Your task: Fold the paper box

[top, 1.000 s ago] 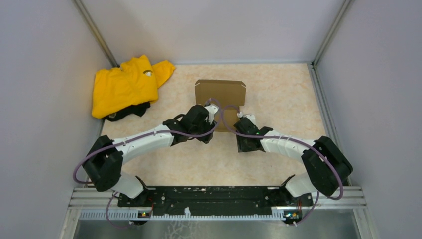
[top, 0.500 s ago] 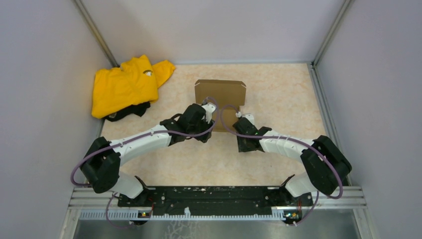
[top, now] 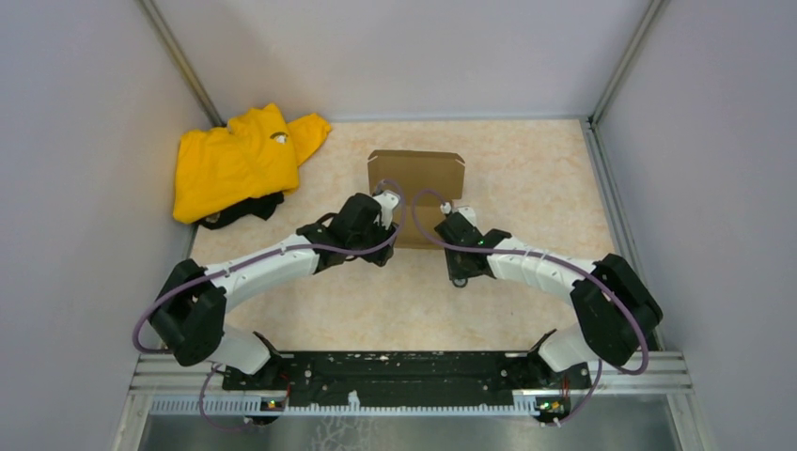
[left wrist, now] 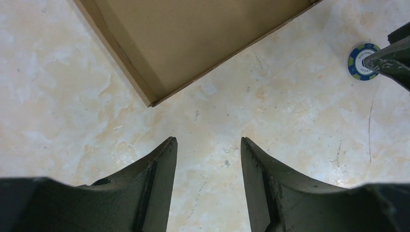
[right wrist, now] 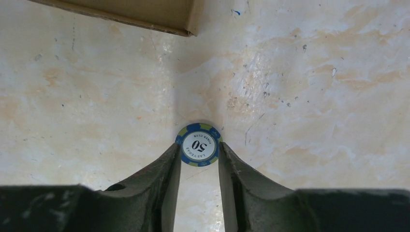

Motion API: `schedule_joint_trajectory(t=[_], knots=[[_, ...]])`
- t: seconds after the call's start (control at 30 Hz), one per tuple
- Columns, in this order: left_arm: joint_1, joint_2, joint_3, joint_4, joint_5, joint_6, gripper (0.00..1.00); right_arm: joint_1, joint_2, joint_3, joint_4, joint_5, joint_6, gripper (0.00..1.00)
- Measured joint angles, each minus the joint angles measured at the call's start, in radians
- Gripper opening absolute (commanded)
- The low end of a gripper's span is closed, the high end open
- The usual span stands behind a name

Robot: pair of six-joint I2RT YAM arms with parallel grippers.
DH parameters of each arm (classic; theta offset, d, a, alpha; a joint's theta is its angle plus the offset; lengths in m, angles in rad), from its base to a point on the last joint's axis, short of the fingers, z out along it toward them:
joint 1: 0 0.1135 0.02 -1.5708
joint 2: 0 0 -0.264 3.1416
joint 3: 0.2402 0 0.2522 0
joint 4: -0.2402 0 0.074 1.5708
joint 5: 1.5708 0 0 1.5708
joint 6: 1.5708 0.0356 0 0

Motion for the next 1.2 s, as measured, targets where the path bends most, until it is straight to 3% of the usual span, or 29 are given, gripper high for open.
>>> schedule_joint_trajectory(t=[0.13,0.37,0.8,1.2], knots=[[0.014,-0.008,-0.01,0.003,0.0,-0.003,0.6,0.0,0.011,0.018,-0.003,0.002,-0.006,0.51],[0.026,-0.027,-0.031,0.012,0.001,-0.011,0.63,0.0,0.001,0.0,0.002,-0.013,-0.009,0.56],[0.027,-0.027,-0.038,0.017,0.002,-0.022,0.66,0.0,0.039,-0.031,0.03,-0.034,-0.008,0.55],[0.031,-0.027,-0.04,0.017,0.002,-0.022,0.66,0.0,0.046,-0.04,0.067,-0.04,-0.008,0.4]])
